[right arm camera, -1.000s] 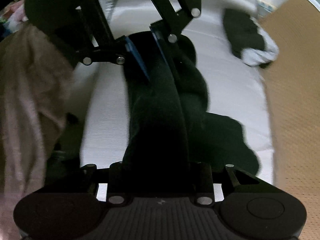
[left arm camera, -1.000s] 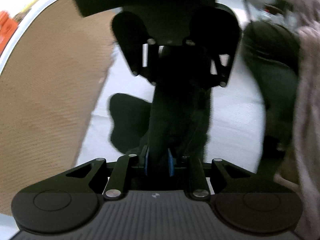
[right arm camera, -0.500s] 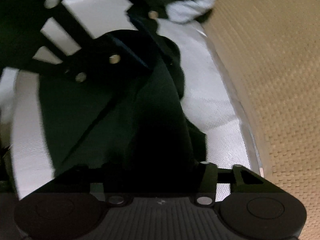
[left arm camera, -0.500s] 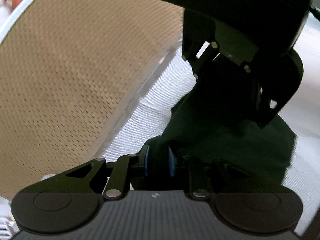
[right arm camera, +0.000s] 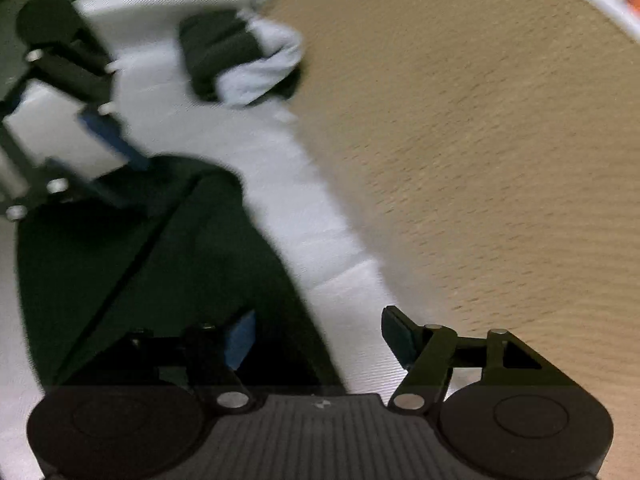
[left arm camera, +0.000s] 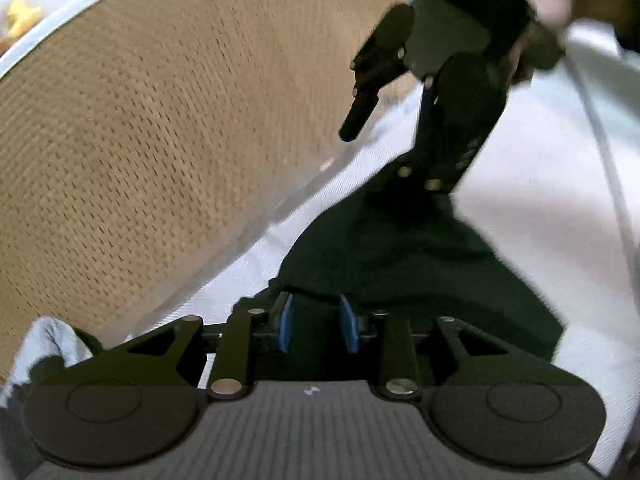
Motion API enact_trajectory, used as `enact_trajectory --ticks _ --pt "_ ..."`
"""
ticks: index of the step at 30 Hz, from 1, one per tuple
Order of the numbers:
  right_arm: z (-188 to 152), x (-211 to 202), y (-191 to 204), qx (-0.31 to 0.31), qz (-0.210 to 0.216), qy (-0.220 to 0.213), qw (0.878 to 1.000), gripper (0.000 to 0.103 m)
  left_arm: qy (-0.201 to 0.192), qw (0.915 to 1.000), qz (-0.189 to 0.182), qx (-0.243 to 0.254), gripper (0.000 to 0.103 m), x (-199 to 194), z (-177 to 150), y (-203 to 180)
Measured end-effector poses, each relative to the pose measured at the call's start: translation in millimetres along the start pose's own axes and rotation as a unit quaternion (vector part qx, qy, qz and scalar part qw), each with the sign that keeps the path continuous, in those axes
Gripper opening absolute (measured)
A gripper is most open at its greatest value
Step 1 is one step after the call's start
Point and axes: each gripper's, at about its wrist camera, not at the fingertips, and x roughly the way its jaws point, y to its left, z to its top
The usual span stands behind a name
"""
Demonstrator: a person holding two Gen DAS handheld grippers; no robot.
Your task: Fold clothes
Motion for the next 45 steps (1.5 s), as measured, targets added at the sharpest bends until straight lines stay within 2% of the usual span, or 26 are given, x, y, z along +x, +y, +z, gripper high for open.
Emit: enact_trajectory --ticks 1,2,4,6,9,13,19,22,27,31,34,35,37,39,41,45 --pt "-4 -4 1 0.013 -0.015 -0.012 1.0 0.06 0.0 1.0 0.001 -0.002 0.031 -1 -4 -4" --pt "-8 -8 3 0.032 -0.032 -0.023 0.999 0.041 0.004 1.0 0.0 -0.007 0.031 0 -9 -9" --pt "-17 -12 5 0.08 -0.059 -0.037 0.994 0.018 0.008 0.9996 -0.009 -0.024 0.03 5 -19 -19" --pt "-28 -12 12 0.111 -0.067 -0.052 0.99 0.013 0.011 0.9995 -0.001 -0.031 0.029 10 -31 -30" --pt "-48 -9 28 0.149 -0.074 -0.076 0.983 0.013 0.004 0.9986 0.005 -0.052 0.028 19 -42 -36" --pt "-61 24 48 0.132 -0.094 -0.061 0.985 0.013 -0.001 0.997 0.03 -0.072 0.027 2 -59 -47" --pt "-65 77 26 0.17 -0.092 -0.046 0.98 0.012 0.007 0.9949 0.039 -0.093 0.025 -1 -75 -51" --pt "-64 110 18 0.18 -0.082 -0.026 0.98 0.012 0.011 0.9939 0.042 -0.101 0.023 1 -85 -54" --pt "-71 145 8 0.257 -0.07 -0.036 0.963 0.011 0.011 0.9925 0.048 -0.112 0.018 7 -86 -63" --pt "-68 145 12 0.25 -0.084 -0.039 0.964 0.011 0.007 0.9929 0.054 -0.106 0.017 6 -85 -68" --pt "-69 130 13 0.253 -0.091 -0.056 0.962 0.012 0.002 0.9923 0.064 -0.106 0.017 0 -83 -70" --pt "-69 122 15 0.257 -0.098 -0.061 0.959 0.016 -0.003 0.9917 0.074 -0.105 0.018 -2 -81 -72" --pt "-70 95 24 0.262 -0.119 -0.087 0.954 0.02 -0.023 0.9875 0.089 -0.128 0.019 -16 -77 -74" --pt "-73 71 33 0.273 -0.13 -0.114 0.946 0.02 -0.038 0.9819 0.096 -0.159 0.022 -28 -74 -76" --pt "-74 52 45 0.286 -0.121 -0.135 0.941 0.02 -0.047 0.9761 0.103 -0.186 0.022 -36 -72 -79" --pt "-77 49 77 0.263 -0.114 -0.139 0.948 0.02 -0.05 0.9687 0.114 -0.215 0.022 -31 -77 -94"
